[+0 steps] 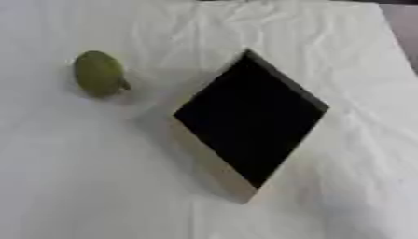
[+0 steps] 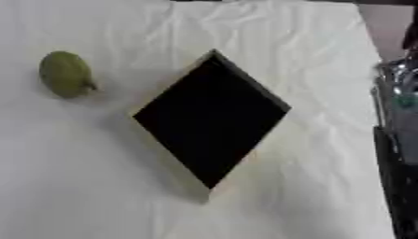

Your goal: Pick up objects on the table and place them in the box.

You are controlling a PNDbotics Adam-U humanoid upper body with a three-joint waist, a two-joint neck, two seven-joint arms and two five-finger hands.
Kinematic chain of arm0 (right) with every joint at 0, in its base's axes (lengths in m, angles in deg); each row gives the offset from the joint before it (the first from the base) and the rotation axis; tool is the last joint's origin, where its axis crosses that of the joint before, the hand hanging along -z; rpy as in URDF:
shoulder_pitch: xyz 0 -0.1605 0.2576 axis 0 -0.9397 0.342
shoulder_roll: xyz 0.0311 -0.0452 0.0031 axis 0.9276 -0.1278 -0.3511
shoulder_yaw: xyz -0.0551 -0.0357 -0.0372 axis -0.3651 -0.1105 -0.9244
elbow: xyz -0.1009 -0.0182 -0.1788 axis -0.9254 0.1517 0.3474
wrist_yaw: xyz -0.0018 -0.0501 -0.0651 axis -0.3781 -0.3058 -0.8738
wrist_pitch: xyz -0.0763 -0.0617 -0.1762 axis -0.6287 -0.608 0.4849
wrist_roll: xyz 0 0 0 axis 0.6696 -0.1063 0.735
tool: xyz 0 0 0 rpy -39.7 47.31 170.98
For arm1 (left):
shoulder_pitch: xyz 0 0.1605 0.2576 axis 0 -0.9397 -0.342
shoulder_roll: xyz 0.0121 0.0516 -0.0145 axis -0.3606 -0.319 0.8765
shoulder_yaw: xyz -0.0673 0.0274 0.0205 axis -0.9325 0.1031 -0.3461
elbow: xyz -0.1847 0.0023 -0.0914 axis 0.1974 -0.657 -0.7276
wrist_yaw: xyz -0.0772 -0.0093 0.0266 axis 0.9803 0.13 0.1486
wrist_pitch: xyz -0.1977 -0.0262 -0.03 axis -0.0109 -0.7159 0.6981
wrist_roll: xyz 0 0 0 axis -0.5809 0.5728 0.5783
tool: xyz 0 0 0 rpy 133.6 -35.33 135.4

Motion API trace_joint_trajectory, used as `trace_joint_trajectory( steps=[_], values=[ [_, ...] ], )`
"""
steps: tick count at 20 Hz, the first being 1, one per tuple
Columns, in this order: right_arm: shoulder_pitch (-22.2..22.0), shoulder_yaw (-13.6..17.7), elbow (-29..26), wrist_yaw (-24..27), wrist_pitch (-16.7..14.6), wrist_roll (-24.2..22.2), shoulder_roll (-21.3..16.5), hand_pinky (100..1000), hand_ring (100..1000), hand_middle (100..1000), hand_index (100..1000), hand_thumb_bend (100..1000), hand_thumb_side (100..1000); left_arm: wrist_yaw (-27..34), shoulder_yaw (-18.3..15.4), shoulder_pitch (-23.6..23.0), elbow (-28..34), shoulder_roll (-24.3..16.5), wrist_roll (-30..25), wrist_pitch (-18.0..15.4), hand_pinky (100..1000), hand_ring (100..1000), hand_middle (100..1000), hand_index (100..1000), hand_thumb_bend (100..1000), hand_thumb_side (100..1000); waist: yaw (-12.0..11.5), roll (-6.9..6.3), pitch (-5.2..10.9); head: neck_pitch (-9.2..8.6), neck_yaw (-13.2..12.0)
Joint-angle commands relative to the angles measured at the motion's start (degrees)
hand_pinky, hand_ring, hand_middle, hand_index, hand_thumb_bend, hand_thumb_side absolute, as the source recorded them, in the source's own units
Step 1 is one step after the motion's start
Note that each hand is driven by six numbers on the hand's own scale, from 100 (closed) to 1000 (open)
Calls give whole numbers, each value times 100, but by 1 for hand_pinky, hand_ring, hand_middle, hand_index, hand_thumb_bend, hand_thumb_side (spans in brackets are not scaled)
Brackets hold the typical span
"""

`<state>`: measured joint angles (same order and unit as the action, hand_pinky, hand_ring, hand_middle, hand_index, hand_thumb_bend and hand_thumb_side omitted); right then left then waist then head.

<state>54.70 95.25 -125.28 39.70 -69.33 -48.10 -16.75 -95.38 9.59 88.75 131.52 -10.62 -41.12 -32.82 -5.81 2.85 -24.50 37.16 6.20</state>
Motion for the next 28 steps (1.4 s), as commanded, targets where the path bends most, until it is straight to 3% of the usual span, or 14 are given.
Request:
trace_joint_trajectory(
  steps=[1,5,12,18,21,28],
  values=[
    [44,29,-92,18,2,-2,-178,800,660,689,821,396,627,-164,-37,-38,86,-326,-53,5,464,549,531,735,380,602,1,-42,119,-17,-6],
    [34,23,-92,14,3,-15,-218,800,660,689,821,395,628,-445,93,-269,86,-770,-147,112,488,583,567,759,384,601,5,-81,143,-17,15],
    [-1,2,-92,9,23,-44,-330,800,660,689,822,392,630,-1212,488,-1134,-47,-2096,-683,390,559,648,637,825,391,629,-1,-154,168,16,22],
    [1,-52,-92,38,32,-103,-357,800,660,688,822,391,630,-1741,793,-1745,-365,-2931,-1141,222,625,688,685,863,389,638,2,-179,174,27,59],
    [19,-72,-92,51,28,-128,-343,800,660,688,822,390,630,-1968,947,-1809,-414,-3170,-1388,66,644,702,702,876,392,639,-4,-181,178,33,55],
    [71,-121,-92,87,22,-190,-316,800,660,688,822,388,631,-2148,1334,-1467,-353,-3454,-2253,-262,766,797,800,932,520,592,40,-177,192,55,-33]
  ],
)
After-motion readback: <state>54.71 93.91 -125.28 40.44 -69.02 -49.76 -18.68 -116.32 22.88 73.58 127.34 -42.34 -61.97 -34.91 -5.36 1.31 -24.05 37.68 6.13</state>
